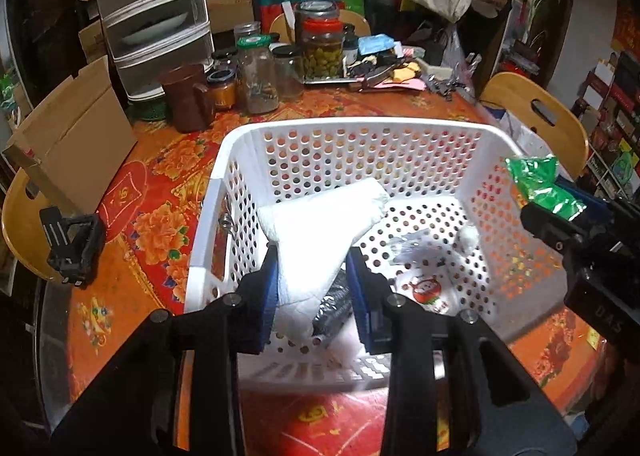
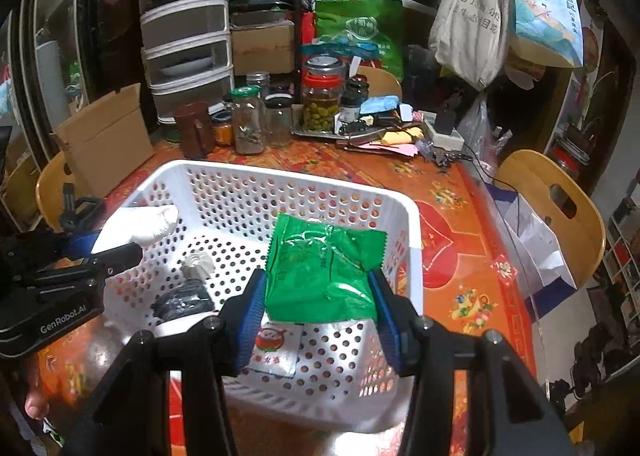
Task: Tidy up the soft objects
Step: 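Carry the white cloth and green packet over the basket and lower them inside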
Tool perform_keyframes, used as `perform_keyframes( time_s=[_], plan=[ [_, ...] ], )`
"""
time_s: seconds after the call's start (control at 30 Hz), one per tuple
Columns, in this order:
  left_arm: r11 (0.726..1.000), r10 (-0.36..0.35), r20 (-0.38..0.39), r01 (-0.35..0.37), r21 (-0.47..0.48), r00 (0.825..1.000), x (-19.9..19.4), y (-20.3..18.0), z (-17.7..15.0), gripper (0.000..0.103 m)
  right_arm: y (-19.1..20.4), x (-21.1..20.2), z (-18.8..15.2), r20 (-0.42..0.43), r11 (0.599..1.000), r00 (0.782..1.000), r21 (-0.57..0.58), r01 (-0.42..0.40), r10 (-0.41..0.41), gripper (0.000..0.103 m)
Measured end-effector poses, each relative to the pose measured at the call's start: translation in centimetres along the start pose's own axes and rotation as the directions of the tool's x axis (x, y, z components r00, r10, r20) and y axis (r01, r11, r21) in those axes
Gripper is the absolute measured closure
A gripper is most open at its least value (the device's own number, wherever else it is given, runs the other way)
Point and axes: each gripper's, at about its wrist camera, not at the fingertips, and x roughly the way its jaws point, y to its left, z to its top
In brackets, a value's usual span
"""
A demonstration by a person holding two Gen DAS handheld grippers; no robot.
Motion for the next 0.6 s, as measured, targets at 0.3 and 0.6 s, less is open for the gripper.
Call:
perform_keyframes(
  time_s=[0.3,0.6],
  plan=[
    [1.0,0.015,-0.026,-0.016,-0.021,1.0,3.0,0.1,0.6,0.073,-0.4,3.2,0.4,-0.018,0.993,0.996,0.074,0.088,-0.087,0.053],
    [1.0,0.018,-0.042,-0.019,-0.023,0.999,4.4,-0.4,0.6,0.073,0.2,5.2,0.4,-0.044,0.991,0.994,0.086,0.105,-0.102,0.053]
  ],
)
